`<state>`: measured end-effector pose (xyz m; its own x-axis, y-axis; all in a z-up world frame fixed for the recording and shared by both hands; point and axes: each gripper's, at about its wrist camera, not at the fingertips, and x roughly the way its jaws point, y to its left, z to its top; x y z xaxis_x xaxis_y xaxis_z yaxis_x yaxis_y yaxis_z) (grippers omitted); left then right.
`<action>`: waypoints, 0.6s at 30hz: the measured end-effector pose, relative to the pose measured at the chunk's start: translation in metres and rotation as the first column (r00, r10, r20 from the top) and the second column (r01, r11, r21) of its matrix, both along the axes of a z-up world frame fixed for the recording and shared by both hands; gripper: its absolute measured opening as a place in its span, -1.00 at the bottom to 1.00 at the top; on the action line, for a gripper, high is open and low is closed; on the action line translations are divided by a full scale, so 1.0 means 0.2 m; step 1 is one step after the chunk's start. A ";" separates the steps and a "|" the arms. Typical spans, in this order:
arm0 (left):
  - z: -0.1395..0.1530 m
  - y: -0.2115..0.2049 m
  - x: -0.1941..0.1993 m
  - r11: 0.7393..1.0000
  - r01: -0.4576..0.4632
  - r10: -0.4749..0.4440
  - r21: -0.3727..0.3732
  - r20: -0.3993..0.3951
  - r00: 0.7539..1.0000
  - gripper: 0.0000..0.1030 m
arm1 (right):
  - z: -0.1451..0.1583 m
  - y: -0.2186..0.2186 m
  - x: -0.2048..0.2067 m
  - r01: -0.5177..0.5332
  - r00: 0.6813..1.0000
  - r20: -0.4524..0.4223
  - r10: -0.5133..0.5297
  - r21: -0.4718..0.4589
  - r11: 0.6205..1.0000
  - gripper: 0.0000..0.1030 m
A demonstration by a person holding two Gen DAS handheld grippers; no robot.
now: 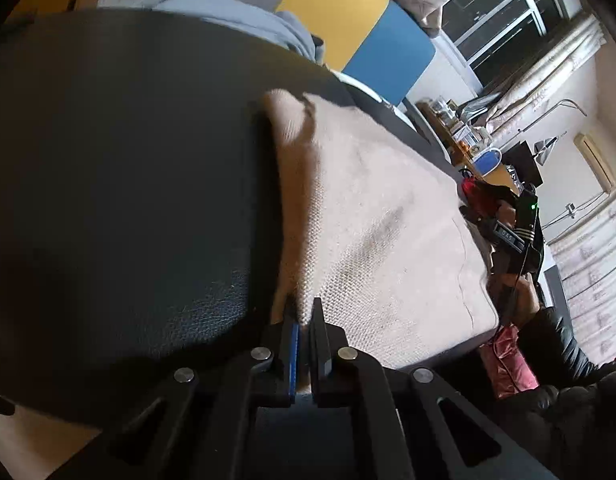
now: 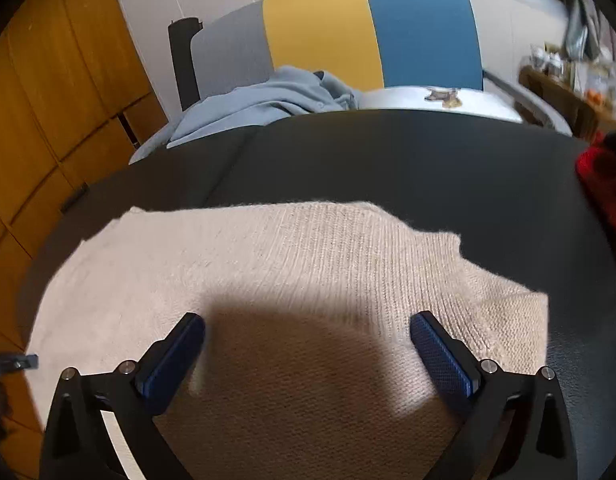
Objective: Fold clothes
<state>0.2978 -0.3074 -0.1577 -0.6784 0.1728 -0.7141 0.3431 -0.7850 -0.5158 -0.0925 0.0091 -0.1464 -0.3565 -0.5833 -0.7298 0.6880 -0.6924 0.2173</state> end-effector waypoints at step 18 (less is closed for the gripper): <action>0.11 -0.12 -0.69 0.967 -0.101 0.110 -0.234 0.025 0.994 -0.38 | -0.01 -0.03 0.02 0.003 0.999 -0.043 -0.001 0.036 0.999 1.00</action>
<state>0.1597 -0.3309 -0.1356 -0.6558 -0.0714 -0.7515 0.4459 -0.8400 -0.3093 -0.0879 0.0024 -0.1490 -0.3892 -0.5564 -0.7342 0.6949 -0.7005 0.1625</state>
